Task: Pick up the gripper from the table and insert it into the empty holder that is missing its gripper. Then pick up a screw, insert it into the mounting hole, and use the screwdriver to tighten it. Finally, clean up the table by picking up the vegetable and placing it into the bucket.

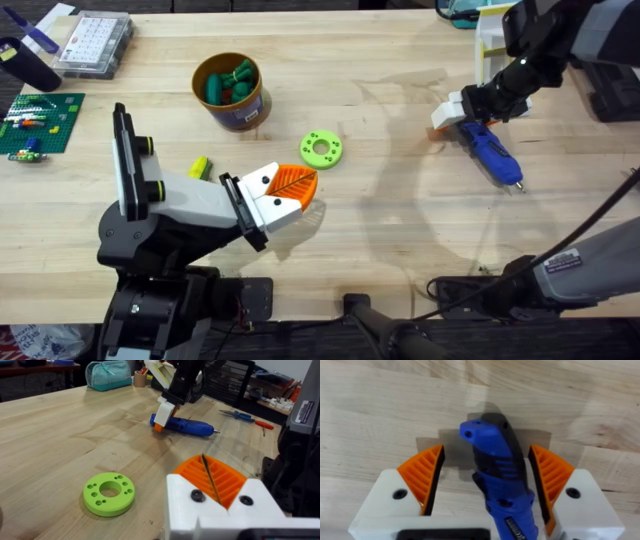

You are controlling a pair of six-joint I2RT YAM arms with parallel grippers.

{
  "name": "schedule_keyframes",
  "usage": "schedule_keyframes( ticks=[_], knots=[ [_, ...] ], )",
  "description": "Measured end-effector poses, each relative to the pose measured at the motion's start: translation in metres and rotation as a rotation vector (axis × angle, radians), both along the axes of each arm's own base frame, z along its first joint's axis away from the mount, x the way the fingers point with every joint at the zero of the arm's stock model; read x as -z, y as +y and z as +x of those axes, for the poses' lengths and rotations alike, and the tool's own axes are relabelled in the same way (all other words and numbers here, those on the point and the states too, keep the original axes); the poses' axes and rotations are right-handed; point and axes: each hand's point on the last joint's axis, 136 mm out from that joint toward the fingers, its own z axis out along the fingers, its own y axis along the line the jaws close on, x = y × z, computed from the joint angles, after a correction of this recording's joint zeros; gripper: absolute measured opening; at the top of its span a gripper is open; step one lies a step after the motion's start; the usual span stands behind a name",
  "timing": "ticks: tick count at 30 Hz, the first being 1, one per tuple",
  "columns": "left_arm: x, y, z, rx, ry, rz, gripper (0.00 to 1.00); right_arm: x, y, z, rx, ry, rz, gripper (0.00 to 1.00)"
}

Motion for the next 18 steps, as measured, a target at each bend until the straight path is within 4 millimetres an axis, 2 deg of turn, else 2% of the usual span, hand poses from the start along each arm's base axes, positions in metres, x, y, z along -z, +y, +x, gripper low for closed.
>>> schedule_keyframes(
  ticks=[10, 18],
  knots=[
    [0.0, 0.0, 0.0, 0.001, 0.0, 0.0, 0.012, 0.002, 0.0, -0.008, -0.019, 0.031, -0.001, 0.978],
    [0.0, 0.0, 0.0, 0.001, 0.001, 0.0, 0.012, 0.003, 0.001, -0.015, -0.189, 0.057, -0.019, 0.978]
  ],
)
